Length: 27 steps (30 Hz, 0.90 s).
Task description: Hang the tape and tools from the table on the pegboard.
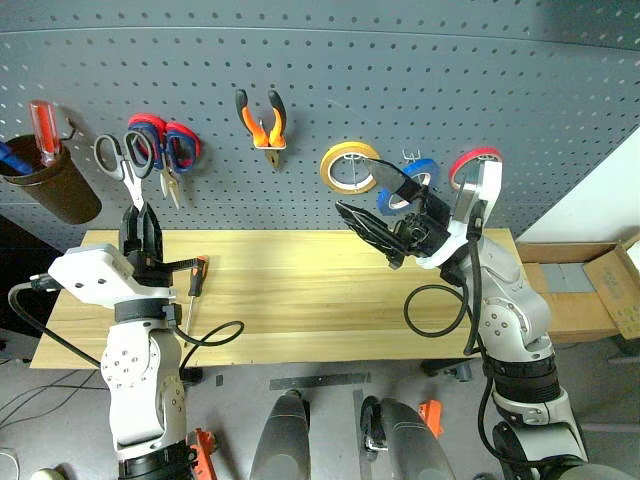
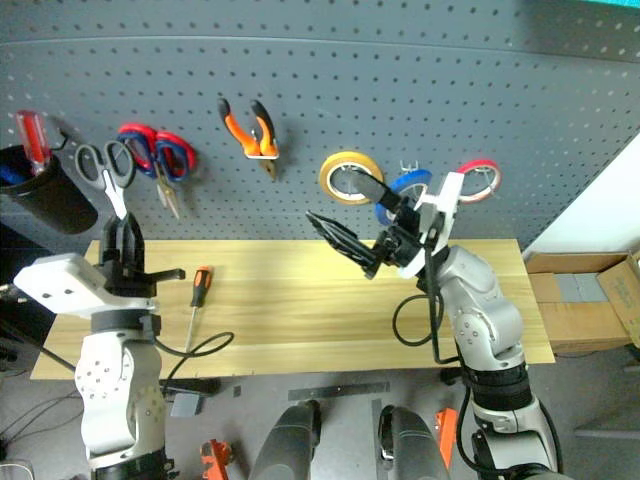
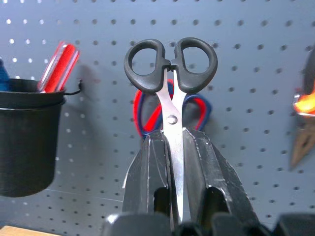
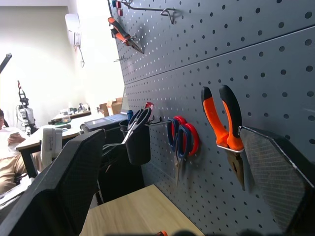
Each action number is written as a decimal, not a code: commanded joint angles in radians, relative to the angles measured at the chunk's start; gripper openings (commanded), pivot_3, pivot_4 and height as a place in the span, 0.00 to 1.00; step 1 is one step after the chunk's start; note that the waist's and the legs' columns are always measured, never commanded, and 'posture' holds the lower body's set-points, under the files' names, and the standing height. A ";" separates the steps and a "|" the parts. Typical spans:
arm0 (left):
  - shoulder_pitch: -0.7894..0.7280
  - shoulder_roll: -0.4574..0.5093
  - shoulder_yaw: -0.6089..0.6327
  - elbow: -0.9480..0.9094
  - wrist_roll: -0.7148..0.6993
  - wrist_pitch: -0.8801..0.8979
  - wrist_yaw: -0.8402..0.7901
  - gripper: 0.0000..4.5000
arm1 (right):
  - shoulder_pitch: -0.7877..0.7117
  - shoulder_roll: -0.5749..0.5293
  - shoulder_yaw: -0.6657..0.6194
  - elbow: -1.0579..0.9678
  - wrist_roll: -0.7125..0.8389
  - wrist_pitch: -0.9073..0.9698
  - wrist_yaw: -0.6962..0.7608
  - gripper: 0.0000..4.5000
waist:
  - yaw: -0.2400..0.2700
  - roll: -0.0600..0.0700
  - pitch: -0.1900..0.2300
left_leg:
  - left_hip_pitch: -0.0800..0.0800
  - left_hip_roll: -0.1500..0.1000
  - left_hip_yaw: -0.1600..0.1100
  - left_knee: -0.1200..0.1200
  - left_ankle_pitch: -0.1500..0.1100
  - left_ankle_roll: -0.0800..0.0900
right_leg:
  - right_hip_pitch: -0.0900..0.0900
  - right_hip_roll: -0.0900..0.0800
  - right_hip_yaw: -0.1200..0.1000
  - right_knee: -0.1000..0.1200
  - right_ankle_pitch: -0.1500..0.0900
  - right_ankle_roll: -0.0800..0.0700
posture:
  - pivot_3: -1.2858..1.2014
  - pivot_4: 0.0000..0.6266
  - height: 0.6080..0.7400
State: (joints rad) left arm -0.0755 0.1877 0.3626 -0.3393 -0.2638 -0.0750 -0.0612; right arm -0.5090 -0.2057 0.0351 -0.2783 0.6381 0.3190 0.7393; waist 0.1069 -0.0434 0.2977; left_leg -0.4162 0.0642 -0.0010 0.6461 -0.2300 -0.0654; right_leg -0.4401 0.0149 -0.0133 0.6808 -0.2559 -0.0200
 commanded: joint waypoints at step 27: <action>-0.069 0.016 0.012 0.111 -0.027 0.023 -0.008 0.89 | 0.022 -0.023 0.006 -0.053 -0.007 -0.006 -0.009 1.00 | -0.002 0.000 0.000 | 0.001 0.000 0.000 0.000 0.000 0.000 | 0.001 0.000 0.000 0.000 0.002 -0.004 | 0.61 0.39 1.00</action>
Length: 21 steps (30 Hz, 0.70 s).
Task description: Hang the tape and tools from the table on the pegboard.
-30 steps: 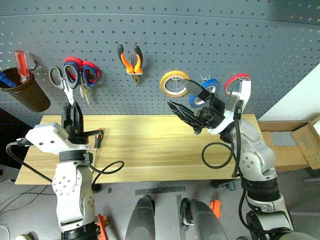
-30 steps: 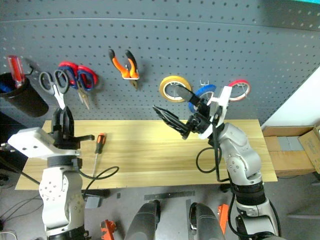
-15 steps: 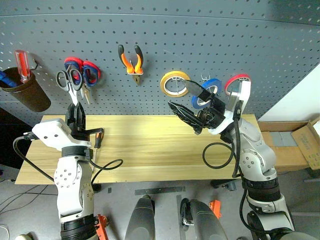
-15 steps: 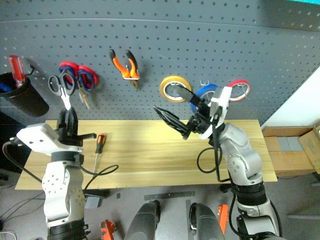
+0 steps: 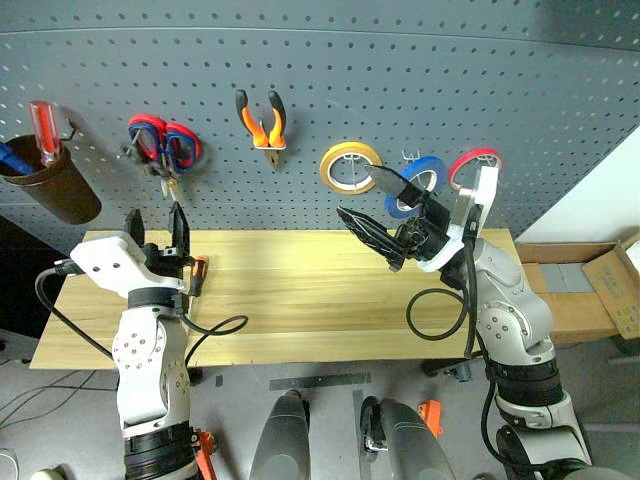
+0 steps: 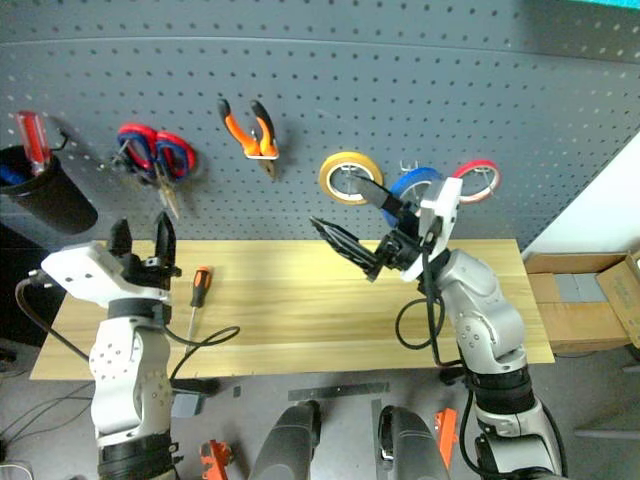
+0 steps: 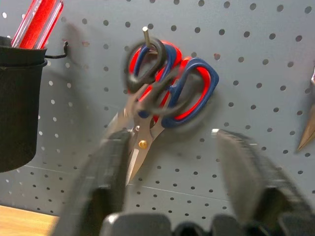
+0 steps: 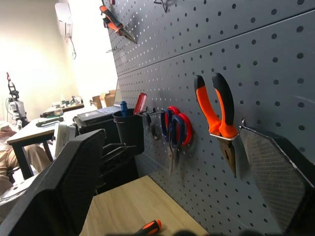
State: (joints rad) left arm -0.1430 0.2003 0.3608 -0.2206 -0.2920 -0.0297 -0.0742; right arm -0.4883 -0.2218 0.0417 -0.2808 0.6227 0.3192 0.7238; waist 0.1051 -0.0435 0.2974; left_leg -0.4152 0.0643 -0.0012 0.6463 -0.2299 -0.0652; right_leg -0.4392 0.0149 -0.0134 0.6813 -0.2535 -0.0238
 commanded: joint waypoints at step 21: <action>0.189 0.027 0.165 0.063 -0.117 0.305 0.133 1.00 | -0.051 -0.008 0.399 0.011 -0.400 0.113 -0.109 1.00 | -0.024 -0.001 0.001 | 0.002 0.000 -0.001 0.000 0.002 0.003 | 0.001 0.000 -0.001 0.001 -0.002 0.005 | 0.60 0.50 1.00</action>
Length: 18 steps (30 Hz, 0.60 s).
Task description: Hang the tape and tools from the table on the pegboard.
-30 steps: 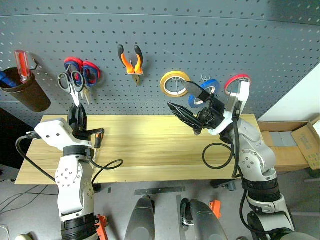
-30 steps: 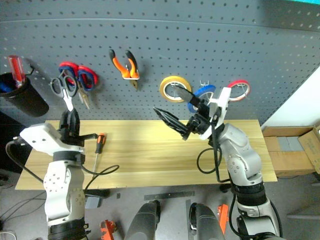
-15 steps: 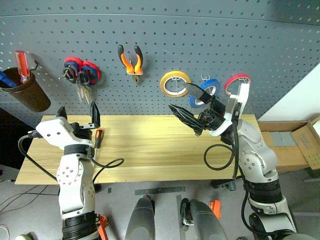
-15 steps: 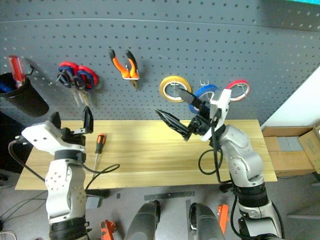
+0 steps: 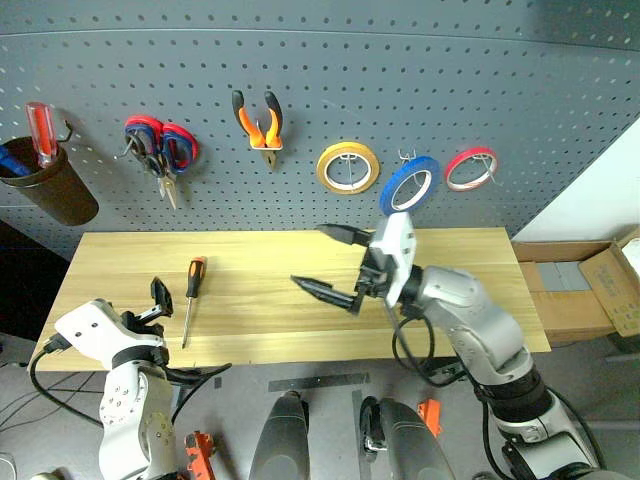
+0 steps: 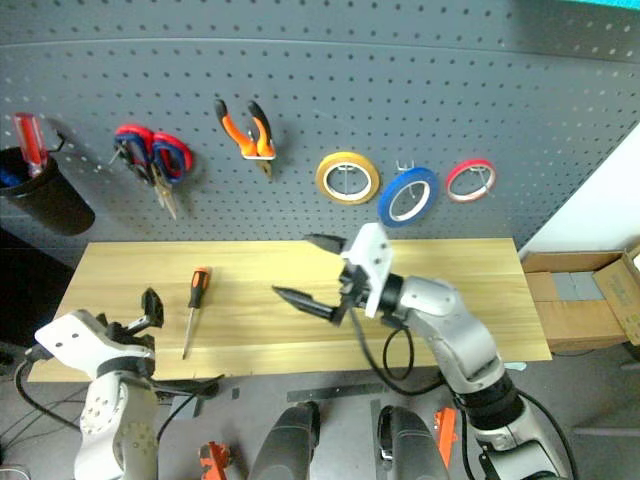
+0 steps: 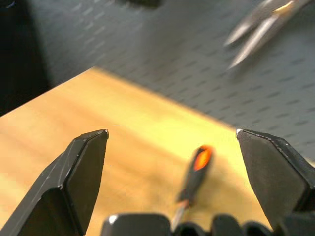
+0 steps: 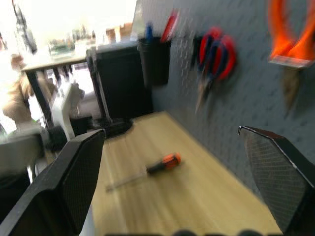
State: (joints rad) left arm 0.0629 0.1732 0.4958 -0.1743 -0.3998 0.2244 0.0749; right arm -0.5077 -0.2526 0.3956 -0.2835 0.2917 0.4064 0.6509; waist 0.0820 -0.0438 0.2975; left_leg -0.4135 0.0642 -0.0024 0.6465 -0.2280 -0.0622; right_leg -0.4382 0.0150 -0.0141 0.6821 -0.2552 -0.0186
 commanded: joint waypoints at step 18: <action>-0.372 0.412 -0.112 0.633 0.069 0.151 -0.375 1.00 | -0.122 0.118 0.117 0.054 -0.150 0.093 0.002 1.00 | -0.011 0.005 0.030 | -0.002 0.000 0.002 -0.002 0.000 0.001 | -0.003 -0.001 0.000 -0.002 0.000 0.000 | 0.58 0.61 1.00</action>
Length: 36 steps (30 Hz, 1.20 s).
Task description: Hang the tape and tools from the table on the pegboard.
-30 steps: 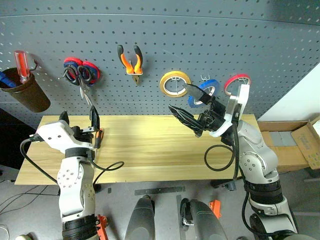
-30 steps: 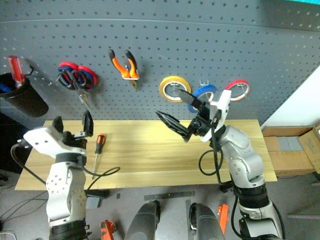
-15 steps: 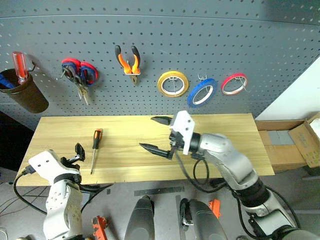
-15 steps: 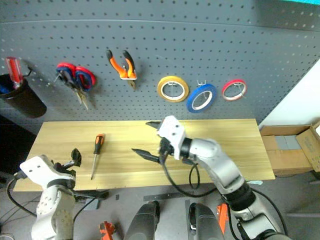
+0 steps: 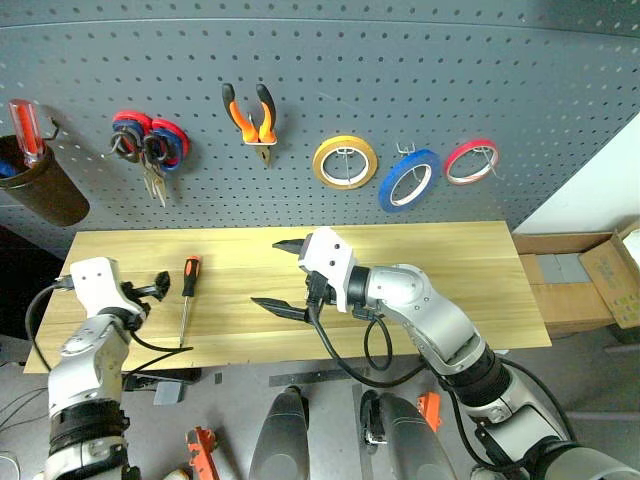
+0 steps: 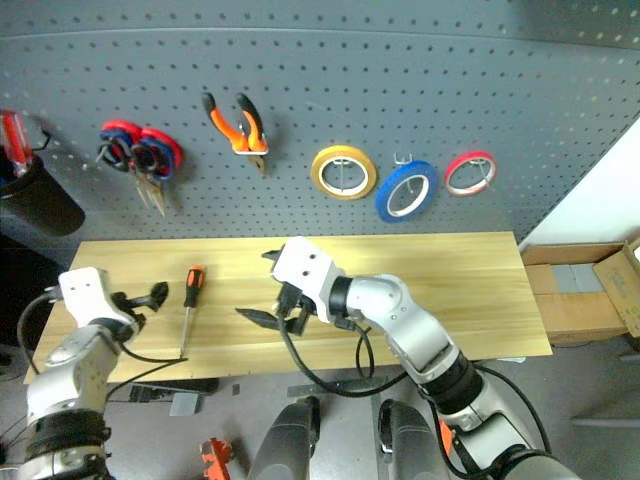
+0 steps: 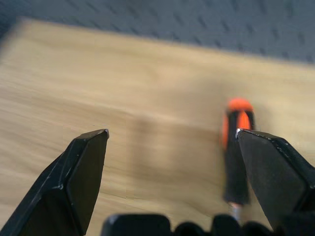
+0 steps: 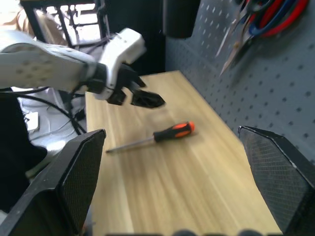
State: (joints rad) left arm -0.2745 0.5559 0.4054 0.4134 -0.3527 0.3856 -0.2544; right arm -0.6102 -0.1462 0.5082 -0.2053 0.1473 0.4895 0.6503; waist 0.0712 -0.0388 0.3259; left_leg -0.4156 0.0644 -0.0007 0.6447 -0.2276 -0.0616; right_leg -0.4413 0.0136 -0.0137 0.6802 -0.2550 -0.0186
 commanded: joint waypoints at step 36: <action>-0.071 0.034 -0.069 0.059 0.134 -0.037 -0.017 0.20 | -0.051 0.079 -0.102 -0.062 0.067 0.091 -0.022 1.00 | -0.046 0.000 0.025 | -0.002 0.003 0.001 -0.004 -0.001 -0.002 | -0.003 -0.003 0.000 0.000 0.000 0.000 | 0.57 0.59 1.00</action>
State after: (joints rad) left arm -0.3680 0.5846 0.3108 0.5631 -0.2066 0.3439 -0.2784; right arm -0.6428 -0.0952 0.4477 -0.1971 0.1635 0.5647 0.6307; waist 0.0257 -0.0385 0.3511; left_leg -0.4178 0.0681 -0.0001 0.6402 -0.2281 -0.0635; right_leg -0.4449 0.0102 -0.0135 0.6803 -0.2552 -0.0184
